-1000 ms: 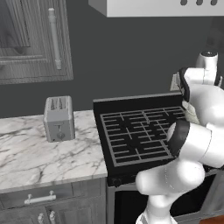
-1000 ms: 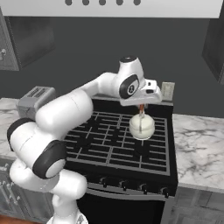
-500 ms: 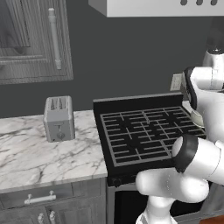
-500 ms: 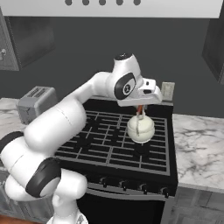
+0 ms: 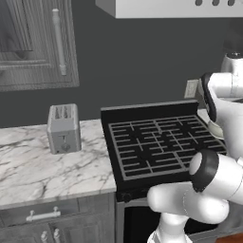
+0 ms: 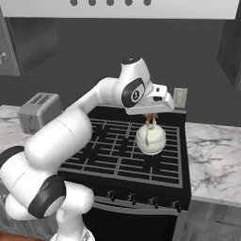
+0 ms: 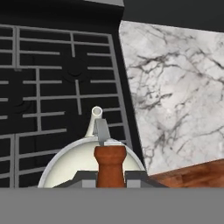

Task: The kettle is done boiling. Turn off the stove, then wait for 300 timesteps before moving the kettle to the dining table.

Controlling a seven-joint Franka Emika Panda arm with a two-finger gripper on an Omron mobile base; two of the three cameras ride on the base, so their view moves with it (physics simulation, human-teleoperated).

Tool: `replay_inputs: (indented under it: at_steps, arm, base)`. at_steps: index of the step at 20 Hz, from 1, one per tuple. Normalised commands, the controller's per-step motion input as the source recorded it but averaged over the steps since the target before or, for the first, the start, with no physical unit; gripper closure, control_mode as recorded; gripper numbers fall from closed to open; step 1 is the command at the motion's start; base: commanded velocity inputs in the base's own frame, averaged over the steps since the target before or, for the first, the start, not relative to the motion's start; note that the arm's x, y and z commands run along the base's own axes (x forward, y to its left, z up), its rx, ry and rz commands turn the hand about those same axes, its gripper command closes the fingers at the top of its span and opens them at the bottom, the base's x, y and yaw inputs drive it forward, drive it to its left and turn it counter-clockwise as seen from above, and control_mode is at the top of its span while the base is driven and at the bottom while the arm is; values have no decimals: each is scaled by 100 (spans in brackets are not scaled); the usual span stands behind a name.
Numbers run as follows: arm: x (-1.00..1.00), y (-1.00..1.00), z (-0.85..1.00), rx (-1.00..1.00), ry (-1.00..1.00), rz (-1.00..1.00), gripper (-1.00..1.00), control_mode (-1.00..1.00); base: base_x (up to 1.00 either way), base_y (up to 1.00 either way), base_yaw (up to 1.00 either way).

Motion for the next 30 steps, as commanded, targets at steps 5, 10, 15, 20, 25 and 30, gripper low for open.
replay_inputs:
  at_steps: [5,10,15,20,25,30]
  arm:
    - [0,0,0,0,0,0,100,100]
    - [0,0,0,0,0,0,100,100]
    - [0,0,0,0,0,0,100,100]
    - [0,0,0,0,0,0,100,100]
    - [0,0,0,0,0,0,100,100]
    - [0,0,0,0,0,0,100,100]
  base:
    - [-46,0,-13]
    - [-53,-8,-24]
    - [-52,-6,-35]
    - [-38,-6,-42]
    - [-31,-10,-46]
    - [-16,-5,-48]
